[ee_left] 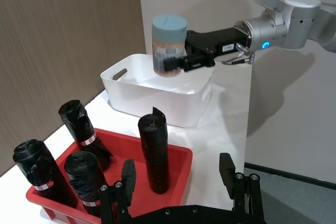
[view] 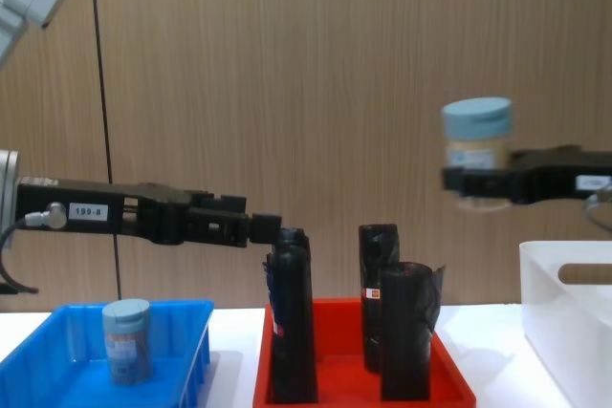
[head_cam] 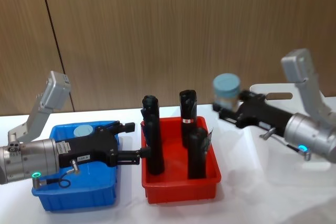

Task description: Pick the cotton swabs from the blue box and place them into the white box.

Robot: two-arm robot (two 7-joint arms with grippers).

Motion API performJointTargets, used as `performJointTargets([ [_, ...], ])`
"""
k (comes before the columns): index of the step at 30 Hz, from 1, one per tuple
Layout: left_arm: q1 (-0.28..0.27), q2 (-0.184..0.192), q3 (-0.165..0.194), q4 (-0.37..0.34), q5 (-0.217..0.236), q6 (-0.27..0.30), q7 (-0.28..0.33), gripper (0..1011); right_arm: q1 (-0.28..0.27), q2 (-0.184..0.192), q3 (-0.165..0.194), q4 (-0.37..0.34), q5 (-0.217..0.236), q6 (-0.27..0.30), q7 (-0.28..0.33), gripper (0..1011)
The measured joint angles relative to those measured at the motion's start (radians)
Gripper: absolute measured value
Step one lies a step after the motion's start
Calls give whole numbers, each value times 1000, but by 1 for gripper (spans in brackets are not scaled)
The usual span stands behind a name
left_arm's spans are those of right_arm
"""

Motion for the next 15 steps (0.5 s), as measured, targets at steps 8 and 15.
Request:
performJointTargets([
  [8,0,0,0,0,0,0,0,1004,13,29,39,28,2,-4,-77,658],
  [15,0,0,0,0,0,0,0,1004,36,44,63,84,-11,-4,-139,658],
])
